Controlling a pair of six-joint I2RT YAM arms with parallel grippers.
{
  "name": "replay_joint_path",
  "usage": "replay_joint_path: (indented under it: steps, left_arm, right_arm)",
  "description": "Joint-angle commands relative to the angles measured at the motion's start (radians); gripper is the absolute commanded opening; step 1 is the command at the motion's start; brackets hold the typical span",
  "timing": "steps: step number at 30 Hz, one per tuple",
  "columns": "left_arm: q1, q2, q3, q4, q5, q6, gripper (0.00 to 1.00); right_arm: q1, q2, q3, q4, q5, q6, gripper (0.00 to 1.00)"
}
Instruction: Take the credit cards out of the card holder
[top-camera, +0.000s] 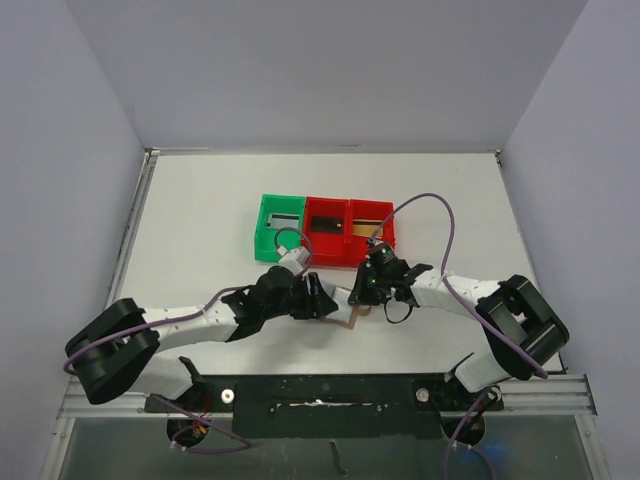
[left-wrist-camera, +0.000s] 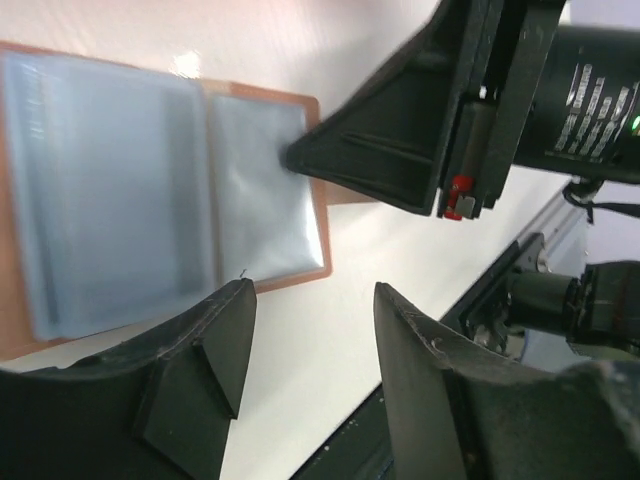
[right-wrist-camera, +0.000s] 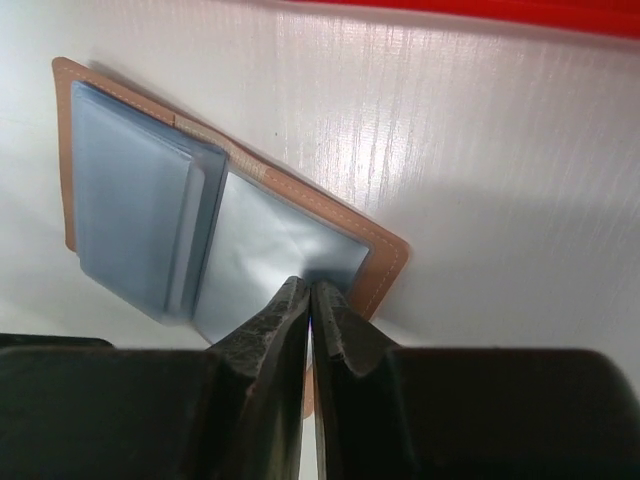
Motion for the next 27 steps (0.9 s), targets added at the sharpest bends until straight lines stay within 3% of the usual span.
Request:
replay_joint_path:
  steps: [1,7,20,27]
  left_arm:
    - [0.052,-0.106,0.020,-0.160,-0.102,0.072,0.51]
    - [0.164,-0.117,0.006,-0.168,-0.044,0.104,0.55]
    - [0.179,-0.029,-0.003,-0.099,0.015,0.092,0.53]
    - [0.180,0.004,-0.012,-0.041,0.061,0.076,0.47]
  right_arm:
    - [0.011,0.000,-0.024,0.026,0.041,-0.022,0.09]
    - [0.013,0.010,-0.028,0.032,0.037,-0.035,0.09]
    - [0.014,0.012,-0.025,0.043,0.032,-0.031,0.10]
    - [0.014,0.012,-0.027,0.047,0.028,-0.031,0.09]
